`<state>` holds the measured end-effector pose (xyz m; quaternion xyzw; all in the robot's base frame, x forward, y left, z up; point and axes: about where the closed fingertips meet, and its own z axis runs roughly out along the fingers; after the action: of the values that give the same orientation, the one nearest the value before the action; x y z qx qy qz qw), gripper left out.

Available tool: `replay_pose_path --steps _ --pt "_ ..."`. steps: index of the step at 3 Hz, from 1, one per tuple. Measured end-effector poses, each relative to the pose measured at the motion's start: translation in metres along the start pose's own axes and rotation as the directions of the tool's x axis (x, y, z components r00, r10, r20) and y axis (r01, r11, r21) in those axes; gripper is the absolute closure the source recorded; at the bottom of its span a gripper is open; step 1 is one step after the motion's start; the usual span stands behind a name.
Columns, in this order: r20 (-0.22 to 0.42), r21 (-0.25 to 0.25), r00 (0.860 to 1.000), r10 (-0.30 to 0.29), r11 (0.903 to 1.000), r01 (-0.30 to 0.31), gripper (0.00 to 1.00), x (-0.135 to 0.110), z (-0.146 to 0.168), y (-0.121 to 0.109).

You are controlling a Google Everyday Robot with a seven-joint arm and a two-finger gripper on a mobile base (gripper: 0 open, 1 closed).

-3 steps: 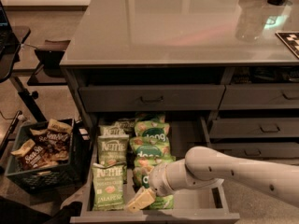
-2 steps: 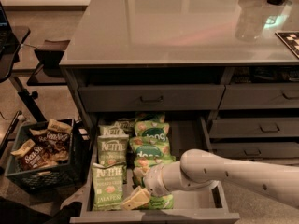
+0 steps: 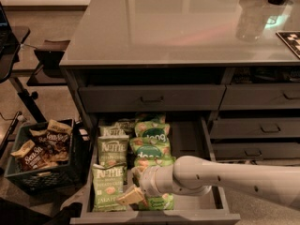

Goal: Pick green jalapeno chip bag from middle drawer and place on counter

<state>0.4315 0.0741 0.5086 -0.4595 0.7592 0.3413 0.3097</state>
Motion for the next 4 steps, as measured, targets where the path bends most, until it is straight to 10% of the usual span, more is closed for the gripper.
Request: replay_pose_path --steps 2,4 --pt "0.010 0.092 1.000 0.021 0.9955 -0.022 0.10 -0.002 0.010 -0.018" --pt "0.024 0.114 0.998 0.052 0.9920 -0.054 0.16 0.007 0.021 -0.007"
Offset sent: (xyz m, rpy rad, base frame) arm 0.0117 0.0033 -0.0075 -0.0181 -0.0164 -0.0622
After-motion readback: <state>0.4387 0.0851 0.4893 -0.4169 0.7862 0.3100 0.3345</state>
